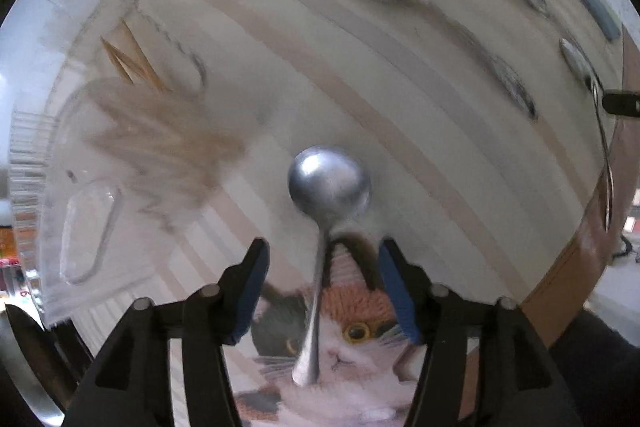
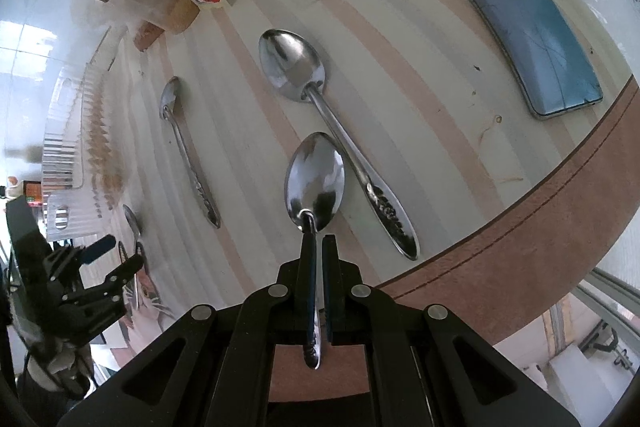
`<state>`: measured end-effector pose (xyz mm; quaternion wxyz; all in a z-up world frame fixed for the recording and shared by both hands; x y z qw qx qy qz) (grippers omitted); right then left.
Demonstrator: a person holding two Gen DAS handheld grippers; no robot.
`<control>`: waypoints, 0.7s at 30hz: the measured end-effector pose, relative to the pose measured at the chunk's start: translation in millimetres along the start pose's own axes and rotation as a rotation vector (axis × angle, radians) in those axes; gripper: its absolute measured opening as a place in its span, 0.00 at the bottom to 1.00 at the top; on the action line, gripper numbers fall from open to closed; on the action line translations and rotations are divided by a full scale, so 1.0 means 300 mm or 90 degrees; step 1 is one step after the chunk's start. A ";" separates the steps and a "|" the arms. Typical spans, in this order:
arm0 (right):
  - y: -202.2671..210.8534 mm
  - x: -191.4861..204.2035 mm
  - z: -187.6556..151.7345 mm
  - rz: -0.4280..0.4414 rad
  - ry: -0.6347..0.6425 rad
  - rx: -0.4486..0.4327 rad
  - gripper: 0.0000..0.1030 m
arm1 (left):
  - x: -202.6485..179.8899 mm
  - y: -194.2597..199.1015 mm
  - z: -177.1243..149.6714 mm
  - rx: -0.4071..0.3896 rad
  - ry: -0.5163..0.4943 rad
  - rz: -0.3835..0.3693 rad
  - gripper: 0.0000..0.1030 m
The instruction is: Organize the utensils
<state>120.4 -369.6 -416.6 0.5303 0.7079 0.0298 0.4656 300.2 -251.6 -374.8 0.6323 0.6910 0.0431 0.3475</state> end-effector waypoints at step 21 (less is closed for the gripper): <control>0.017 0.016 0.023 0.029 -0.009 -0.014 0.04 | 0.039 0.070 -0.088 0.028 0.233 -0.126 0.00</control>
Point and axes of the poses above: each gripper's, at about its wrist camera, not at the fingertips, and y roughly against the way its jaws point, x to its left, z to its top, the point moved 10 cm from there along -y, roughly the way its jaws point, and after that the axes turned 15 degrees about z, right-handed, at the moved point
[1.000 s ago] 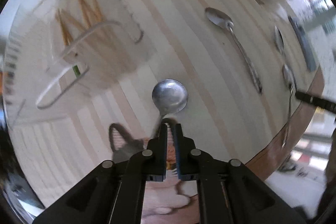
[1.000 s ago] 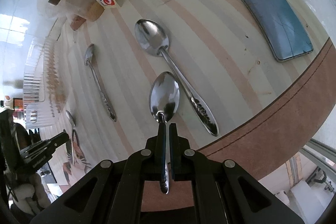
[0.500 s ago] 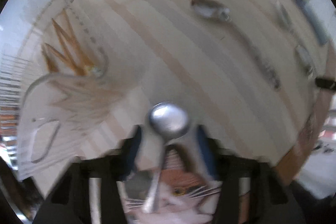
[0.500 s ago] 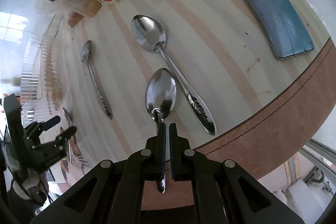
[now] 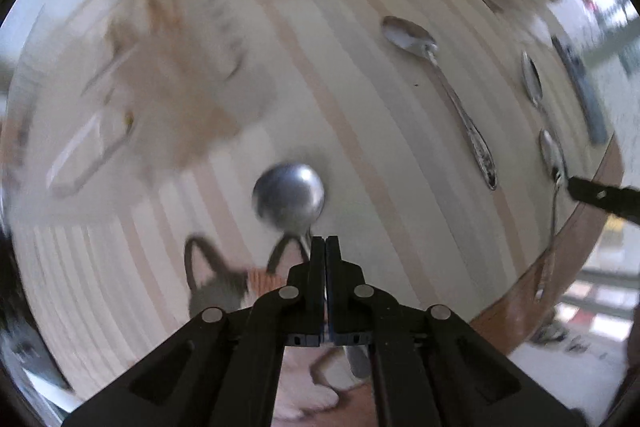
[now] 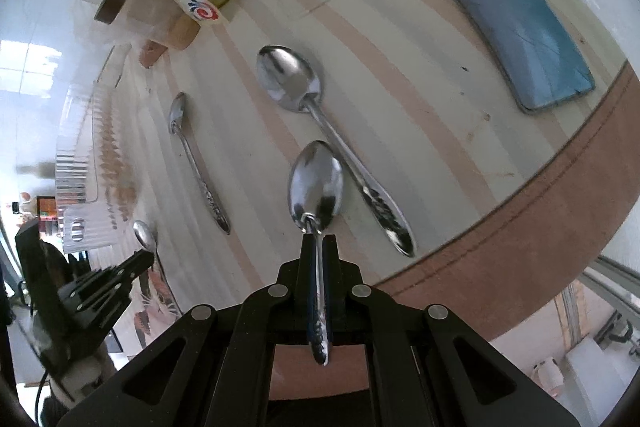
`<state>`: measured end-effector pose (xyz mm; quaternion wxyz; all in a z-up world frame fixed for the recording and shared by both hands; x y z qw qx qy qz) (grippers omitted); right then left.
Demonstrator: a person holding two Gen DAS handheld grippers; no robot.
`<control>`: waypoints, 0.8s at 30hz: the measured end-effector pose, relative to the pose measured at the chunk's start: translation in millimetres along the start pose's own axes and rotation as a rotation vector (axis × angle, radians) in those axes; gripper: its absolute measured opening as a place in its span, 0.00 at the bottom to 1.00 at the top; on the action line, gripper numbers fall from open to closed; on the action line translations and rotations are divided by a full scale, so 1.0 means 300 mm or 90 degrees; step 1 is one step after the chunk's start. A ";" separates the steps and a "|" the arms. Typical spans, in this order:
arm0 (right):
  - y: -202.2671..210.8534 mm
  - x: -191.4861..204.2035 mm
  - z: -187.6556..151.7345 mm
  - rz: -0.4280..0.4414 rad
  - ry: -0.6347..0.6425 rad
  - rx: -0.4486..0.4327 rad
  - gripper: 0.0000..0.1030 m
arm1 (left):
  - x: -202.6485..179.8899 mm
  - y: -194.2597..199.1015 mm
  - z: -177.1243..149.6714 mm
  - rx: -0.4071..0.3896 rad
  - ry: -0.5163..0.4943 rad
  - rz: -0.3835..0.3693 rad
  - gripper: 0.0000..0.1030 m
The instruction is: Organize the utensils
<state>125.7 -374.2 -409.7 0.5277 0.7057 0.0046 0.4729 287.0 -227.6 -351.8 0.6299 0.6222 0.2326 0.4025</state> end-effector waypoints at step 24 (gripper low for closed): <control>-0.155 0.085 -0.006 -0.036 -0.013 0.019 0.08 | 0.061 -0.053 -0.077 0.023 0.076 0.034 0.02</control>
Point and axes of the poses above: each gripper's, at about its wrist camera, not at the fingertips, and y roughly against the way its jaws point, x to its left, z to its top, the point moved 10 cm from there along -y, roughly the way its jaws point, and after that the axes turned 15 degrees about z, right-handed, at the moved point
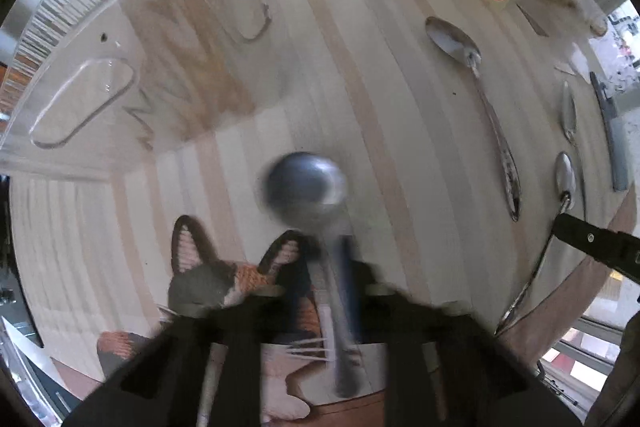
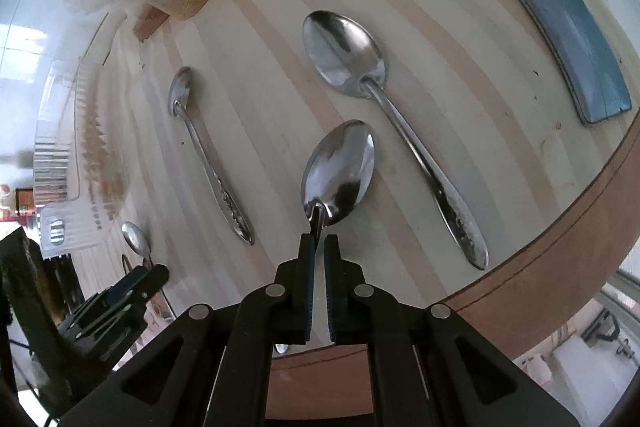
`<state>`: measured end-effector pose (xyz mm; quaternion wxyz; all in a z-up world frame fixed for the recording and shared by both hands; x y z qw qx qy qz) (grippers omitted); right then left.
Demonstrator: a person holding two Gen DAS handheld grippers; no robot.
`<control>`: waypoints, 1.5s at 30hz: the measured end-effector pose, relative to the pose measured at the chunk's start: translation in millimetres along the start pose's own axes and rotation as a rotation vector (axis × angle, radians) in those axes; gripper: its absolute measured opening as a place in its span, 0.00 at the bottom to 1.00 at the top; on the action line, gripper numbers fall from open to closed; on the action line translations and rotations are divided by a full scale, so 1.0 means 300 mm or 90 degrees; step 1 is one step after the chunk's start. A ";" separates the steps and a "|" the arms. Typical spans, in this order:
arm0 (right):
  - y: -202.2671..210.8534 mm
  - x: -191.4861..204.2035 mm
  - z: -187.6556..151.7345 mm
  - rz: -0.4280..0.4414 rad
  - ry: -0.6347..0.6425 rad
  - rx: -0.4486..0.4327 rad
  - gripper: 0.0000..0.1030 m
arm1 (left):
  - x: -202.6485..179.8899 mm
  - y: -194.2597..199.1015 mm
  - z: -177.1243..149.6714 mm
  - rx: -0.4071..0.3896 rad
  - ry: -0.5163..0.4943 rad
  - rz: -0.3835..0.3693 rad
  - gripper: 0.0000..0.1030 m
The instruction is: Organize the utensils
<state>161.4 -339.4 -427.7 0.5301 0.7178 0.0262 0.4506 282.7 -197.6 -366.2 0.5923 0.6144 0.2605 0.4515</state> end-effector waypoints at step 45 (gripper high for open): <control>-0.078 0.089 -0.152 -0.196 0.233 0.091 0.05 | 0.488 -0.077 -0.364 -0.055 0.169 0.059 1.00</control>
Point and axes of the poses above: each gripper's, at about its wrist camera, not at the fingertips, and y roughly against the way its jaws point, x to its left, z to its top, the point moved 10 cm from there along -y, roughly the way its jaws point, and after that the axes turned 15 degrees about z, right-handed, at the moved point
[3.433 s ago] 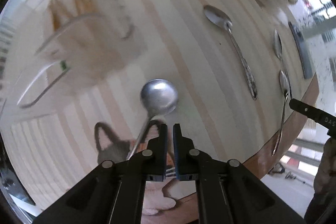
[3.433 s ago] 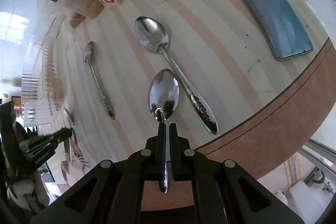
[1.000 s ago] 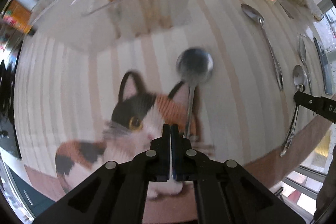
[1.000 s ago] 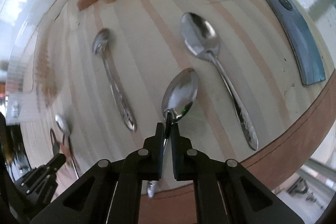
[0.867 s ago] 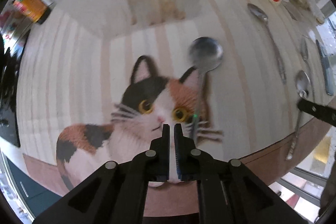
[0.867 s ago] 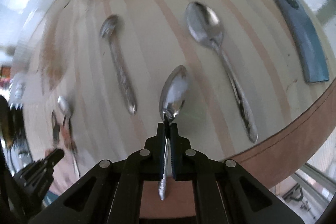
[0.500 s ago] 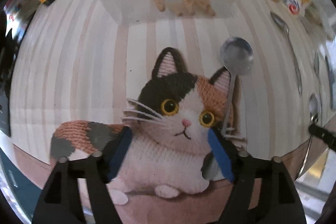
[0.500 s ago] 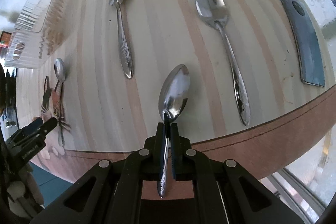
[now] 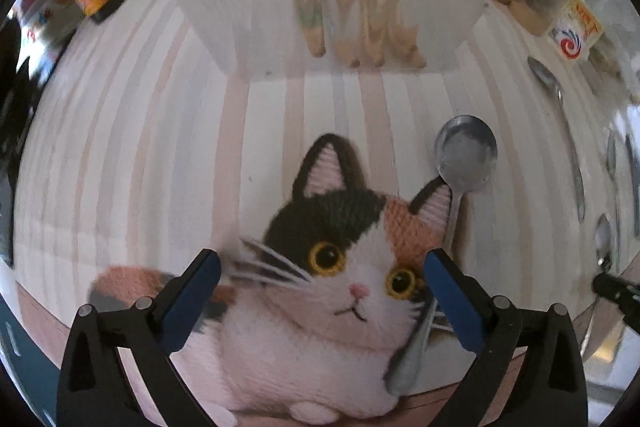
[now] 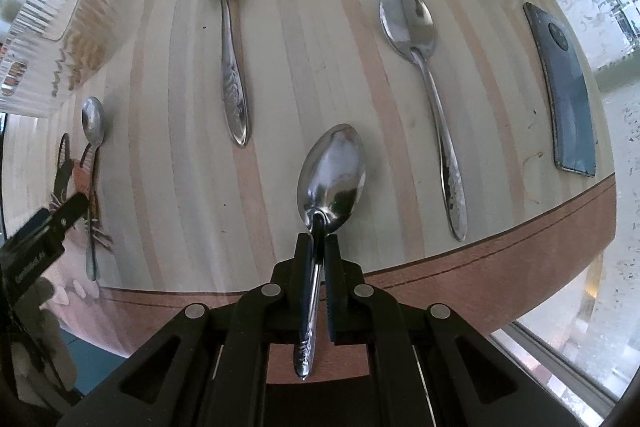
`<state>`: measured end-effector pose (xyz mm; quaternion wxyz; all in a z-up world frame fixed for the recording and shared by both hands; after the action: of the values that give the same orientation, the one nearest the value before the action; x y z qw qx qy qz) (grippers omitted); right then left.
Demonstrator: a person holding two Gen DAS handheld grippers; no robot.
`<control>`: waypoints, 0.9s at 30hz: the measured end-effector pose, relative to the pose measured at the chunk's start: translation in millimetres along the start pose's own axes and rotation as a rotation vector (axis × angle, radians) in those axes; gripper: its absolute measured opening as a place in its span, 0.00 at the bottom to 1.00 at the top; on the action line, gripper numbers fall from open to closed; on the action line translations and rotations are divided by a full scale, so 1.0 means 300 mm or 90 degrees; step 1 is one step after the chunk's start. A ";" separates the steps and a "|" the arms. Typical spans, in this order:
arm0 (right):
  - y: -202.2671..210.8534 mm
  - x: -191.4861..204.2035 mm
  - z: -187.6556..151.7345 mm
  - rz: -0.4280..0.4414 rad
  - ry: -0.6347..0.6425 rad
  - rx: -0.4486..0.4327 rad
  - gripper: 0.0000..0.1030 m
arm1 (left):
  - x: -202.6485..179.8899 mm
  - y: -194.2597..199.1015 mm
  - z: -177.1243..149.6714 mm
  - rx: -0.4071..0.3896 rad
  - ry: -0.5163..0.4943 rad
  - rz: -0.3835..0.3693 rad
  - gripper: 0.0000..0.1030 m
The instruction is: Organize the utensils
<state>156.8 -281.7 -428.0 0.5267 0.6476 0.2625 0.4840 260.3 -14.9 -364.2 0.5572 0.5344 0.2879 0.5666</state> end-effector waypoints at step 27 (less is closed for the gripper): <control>0.034 -0.065 -0.014 0.042 -0.025 -0.030 0.04 | -0.366 0.088 0.138 -0.043 -0.159 -0.028 0.06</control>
<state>143.5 -299.6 -425.5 0.5304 0.6527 0.2192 0.4946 269.0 -134.8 -360.2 0.6185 0.5755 0.2084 0.4927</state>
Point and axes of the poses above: each gripper's, at about its wrist camera, not at the fingertips, and y roughly against the way its jaws point, x to its left, z to its top, the point moved 10 cm from there along -y, roughly the way its jaws point, and after that the axes turned 15 degrees about z, right-handed, at the moved point
